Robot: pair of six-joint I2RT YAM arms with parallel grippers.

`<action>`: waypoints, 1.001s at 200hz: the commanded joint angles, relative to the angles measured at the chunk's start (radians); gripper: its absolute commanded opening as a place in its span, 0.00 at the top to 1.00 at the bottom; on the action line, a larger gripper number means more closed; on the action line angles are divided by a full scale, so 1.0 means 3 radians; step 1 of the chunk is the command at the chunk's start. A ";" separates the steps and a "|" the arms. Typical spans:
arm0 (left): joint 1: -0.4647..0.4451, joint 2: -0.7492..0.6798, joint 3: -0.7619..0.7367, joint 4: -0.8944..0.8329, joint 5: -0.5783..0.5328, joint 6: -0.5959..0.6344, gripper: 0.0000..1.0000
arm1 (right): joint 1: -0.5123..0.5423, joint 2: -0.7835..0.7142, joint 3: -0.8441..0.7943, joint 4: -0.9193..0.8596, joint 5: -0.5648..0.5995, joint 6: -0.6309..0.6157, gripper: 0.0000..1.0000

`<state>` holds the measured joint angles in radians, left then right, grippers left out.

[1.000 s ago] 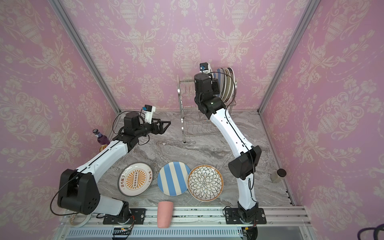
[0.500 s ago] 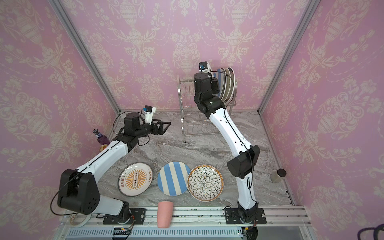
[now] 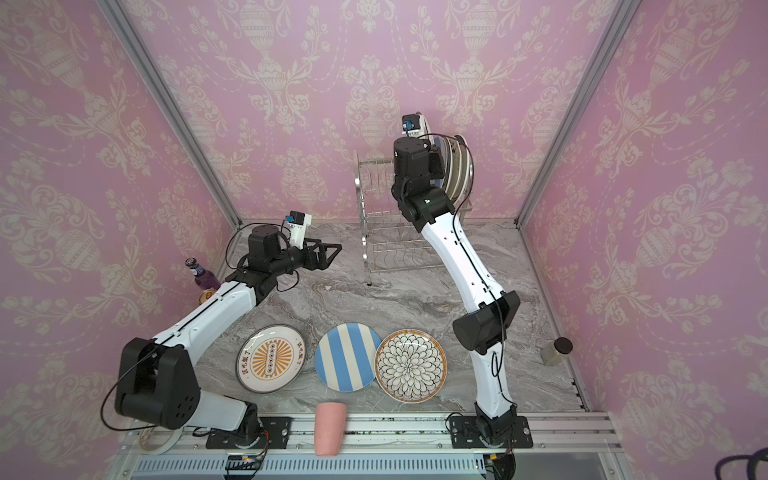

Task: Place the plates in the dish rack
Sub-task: 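Lower the sunburst plate upright into the upper tier beside the striped plate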

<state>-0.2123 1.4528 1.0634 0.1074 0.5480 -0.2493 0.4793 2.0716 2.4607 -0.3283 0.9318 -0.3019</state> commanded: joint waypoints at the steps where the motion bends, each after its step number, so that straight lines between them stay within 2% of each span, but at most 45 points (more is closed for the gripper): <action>1: 0.0018 -0.0036 -0.0025 -0.0031 0.0070 0.0072 0.01 | -0.0028 0.0006 -0.0028 0.0105 -0.0024 0.0192 1.00; 148: 0.0022 0.0034 -0.0021 -0.0078 0.0045 0.0106 0.01 | -0.0059 -0.0013 -0.0478 0.0119 -0.0072 0.0421 1.00; 175: 0.0023 0.0027 -0.0018 -0.0077 0.0043 0.0105 0.01 | -0.0050 -0.0038 -0.0546 0.0119 -0.0055 0.0405 0.92; 200: 0.0025 0.0028 -0.0026 -0.0071 0.0047 0.0096 0.01 | -0.0031 -0.0063 -0.0566 0.0175 -0.0033 0.0311 0.91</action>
<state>-0.2123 1.4536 1.0634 0.1032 0.5476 -0.2485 0.4717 2.0693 2.3154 -0.2733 0.9138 -0.1905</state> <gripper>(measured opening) 0.994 0.085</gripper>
